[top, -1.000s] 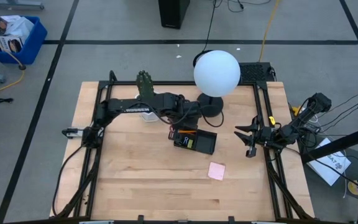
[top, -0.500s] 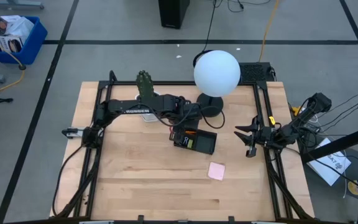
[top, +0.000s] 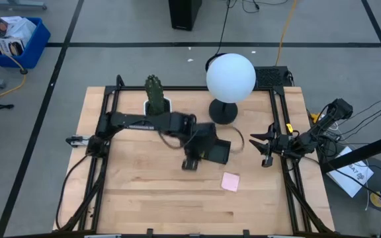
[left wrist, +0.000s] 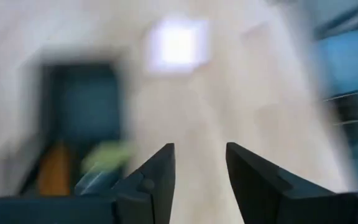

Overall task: Pick and place office supplies into organizer
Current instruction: Put the pink sticky note into the black desk organizer

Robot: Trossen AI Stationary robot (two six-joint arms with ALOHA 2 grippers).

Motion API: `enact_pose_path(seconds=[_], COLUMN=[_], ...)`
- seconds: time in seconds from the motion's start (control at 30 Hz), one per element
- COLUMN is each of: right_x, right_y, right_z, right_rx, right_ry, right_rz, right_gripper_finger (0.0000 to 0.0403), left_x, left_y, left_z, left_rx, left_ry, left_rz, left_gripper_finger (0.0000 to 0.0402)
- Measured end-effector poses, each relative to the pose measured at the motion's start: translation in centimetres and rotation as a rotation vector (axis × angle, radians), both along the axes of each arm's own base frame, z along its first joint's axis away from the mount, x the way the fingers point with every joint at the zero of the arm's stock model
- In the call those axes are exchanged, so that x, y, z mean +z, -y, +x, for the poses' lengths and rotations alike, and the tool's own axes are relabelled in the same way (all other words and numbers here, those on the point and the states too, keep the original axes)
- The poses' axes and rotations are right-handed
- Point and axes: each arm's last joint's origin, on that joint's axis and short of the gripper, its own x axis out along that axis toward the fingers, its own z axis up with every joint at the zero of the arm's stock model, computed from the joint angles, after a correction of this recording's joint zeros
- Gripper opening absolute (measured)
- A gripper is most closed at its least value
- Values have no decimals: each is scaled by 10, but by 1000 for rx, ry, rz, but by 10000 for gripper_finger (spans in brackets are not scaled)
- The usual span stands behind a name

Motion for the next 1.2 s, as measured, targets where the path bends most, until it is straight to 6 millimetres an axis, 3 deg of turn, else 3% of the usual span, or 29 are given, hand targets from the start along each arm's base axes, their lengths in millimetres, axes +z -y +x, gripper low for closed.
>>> enact_pose_path(seconds=[0.1, 0.23, 0.33, 0.47, 0.57, 0.87, 1.1, 1.2], right_x=[0, 0, -1, -1, -1, 9, -2, -15], right_y=[0, 0, 0, 0, 0, 2, -1, -4], right_z=[0, 0, 0, 0, 0, -2, 1, 5], right_rx=[-1, -12, -14, -15, -12, 23, 84, 70], right_ry=[-1, -22, -28, -28, -24, 122, 109, 25], right_rz=[-5, -70, -84, -86, -73, 193, 437, 466], right_gripper_finger=[100, 100, 100, 100, 100, 100, 100, 100], left_x=[9, 17, 23, 26, 7, -53, -85, -89], left_y=[31, 62, 73, 75, 76, 79, 78, 78], left_z=[1, -7, -23, -58, -89, -173, -204, -213], left_rx=[-131, -98, -30, -29, -41, 29, 65, 58], left_ry=[129, 293, 406, 572, 643, 865, 864, 924], left_rz=[-75, 47, 99, 31, -4, -175, -123, -153], left_gripper_finger=[142, 142, 146, 147, 148, 148, 149, 150])
